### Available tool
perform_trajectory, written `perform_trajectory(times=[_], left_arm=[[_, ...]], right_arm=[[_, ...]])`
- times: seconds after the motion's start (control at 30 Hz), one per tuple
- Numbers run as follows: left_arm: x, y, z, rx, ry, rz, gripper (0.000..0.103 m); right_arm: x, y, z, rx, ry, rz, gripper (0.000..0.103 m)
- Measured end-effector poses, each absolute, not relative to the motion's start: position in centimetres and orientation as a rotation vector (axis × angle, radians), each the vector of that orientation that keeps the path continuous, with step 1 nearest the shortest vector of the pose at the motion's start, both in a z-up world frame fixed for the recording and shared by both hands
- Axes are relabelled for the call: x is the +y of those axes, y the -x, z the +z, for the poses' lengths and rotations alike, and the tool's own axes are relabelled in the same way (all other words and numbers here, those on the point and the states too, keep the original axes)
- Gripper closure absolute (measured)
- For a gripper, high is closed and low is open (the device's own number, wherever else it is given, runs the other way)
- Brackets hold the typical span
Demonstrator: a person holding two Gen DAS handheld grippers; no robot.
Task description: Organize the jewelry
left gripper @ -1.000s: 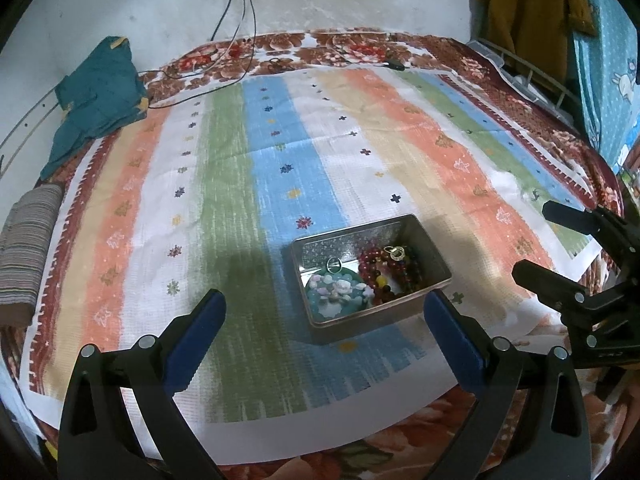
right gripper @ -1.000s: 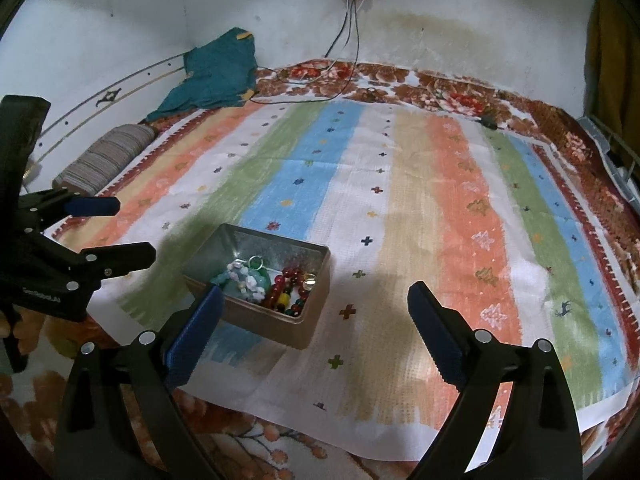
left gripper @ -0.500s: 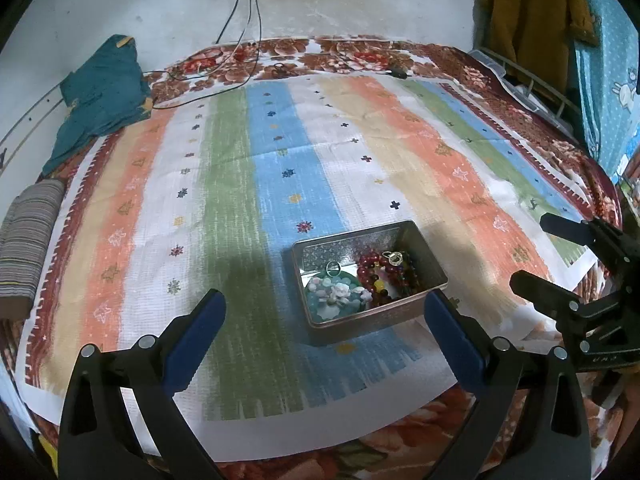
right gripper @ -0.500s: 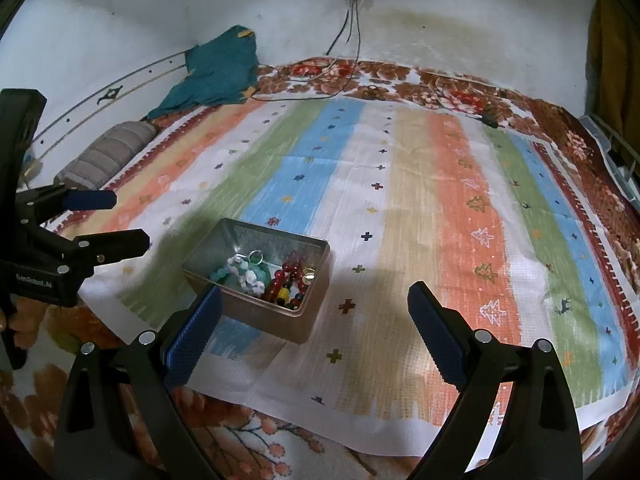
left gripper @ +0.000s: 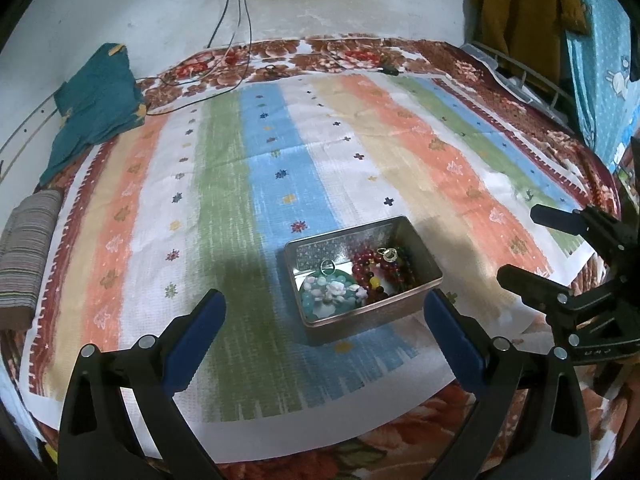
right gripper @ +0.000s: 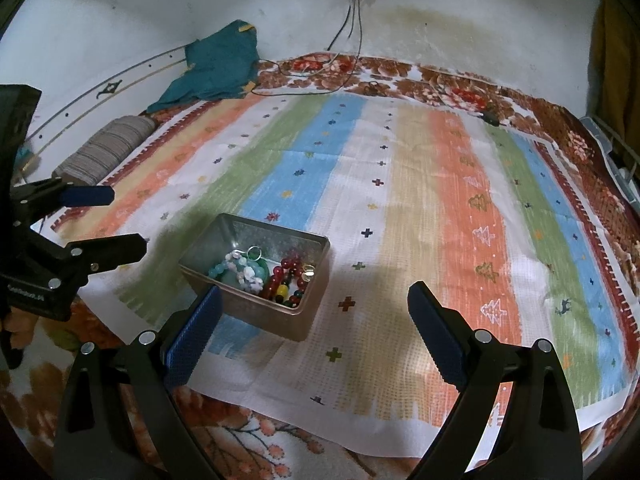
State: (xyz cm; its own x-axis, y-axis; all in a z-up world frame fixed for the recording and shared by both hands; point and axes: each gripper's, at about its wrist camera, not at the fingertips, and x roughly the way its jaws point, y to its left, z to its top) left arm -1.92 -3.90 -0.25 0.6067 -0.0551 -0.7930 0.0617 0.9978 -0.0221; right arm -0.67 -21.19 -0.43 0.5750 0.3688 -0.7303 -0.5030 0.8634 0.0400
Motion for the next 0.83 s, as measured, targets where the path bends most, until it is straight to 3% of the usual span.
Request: perform_trajectory(times=[0.83], left_arm=[[-4.3, 1.98, -0.42, 0.923, -0.019, -0.09, 0.006]], right_arm=[[-21.17, 0.53, -0.5, 0.812, 0.183, 0.515, 0.009]])
